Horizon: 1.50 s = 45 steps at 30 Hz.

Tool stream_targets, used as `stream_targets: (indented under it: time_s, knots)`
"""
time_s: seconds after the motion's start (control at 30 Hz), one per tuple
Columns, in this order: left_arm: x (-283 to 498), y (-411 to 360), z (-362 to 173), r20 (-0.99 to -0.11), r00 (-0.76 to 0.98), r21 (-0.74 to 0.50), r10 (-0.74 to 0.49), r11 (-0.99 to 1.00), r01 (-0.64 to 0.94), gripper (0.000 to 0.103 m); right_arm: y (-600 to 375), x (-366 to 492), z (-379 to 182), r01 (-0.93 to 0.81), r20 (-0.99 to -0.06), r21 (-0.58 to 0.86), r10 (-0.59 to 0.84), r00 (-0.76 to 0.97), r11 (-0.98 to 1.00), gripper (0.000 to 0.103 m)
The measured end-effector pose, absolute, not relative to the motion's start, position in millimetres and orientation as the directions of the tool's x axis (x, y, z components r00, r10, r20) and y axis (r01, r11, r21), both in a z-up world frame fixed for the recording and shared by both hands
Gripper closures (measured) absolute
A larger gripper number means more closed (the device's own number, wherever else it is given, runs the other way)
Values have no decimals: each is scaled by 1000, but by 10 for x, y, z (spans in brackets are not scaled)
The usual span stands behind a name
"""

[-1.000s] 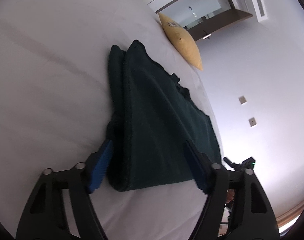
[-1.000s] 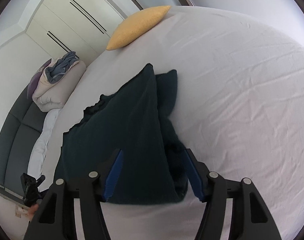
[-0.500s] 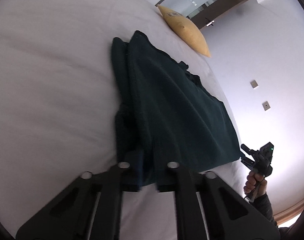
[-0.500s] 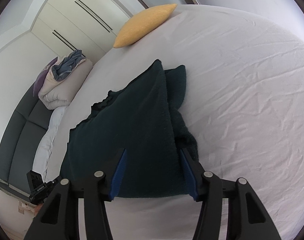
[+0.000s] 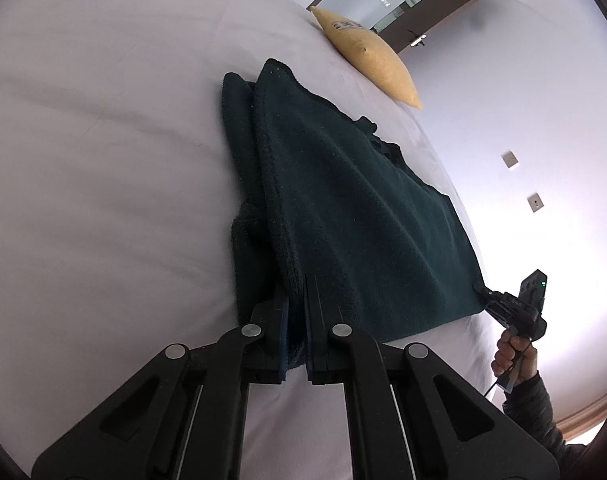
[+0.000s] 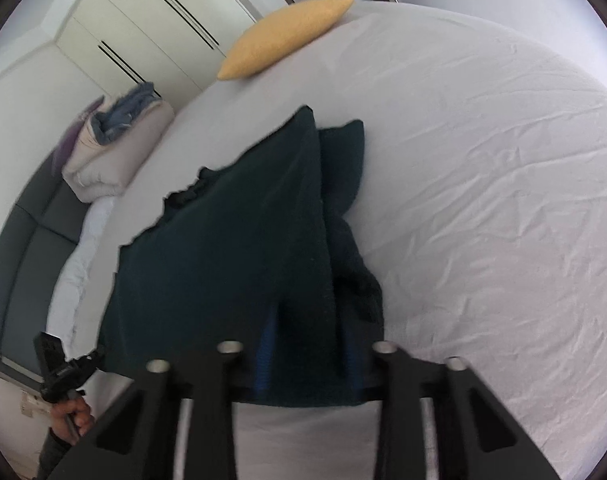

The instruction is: Fold small clothes

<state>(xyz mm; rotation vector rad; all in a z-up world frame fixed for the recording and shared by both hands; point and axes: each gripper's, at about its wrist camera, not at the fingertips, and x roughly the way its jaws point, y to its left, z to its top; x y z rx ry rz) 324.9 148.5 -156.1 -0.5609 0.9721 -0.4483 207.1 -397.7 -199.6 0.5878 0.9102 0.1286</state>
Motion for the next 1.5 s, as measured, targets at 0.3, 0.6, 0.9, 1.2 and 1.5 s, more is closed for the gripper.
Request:
stream_targets:
  time_s: [0.3,0.6,0.9,1.2,1.5]
  knots:
    - [3129,1526,-1555,-644,493,-623,-585,775,108,99,-3958,1906,-1964,129,-693,535,347,632,835,96]
    - [2999,1591,-1625,-638,497,-636,-589,766,92,100,-4020,1831,-2132,179,-686,585,365,630,791,96]
    - [2979,1655,-1659,-629,502,-652,-594,754,76,99,-4038,1736,-2209,205,-695,593,367,618,779,97]
    - [2989,1678,-1764,-638,491,-654,-594,754,62,98,-4017,1783,-2232,202,-702,586,366,611,785,97]
    - [2985,1745,-1792,-614,479,-698,-627,715,40,97,-4005,1712,-2203,200,-705,586,371,605,785,96]
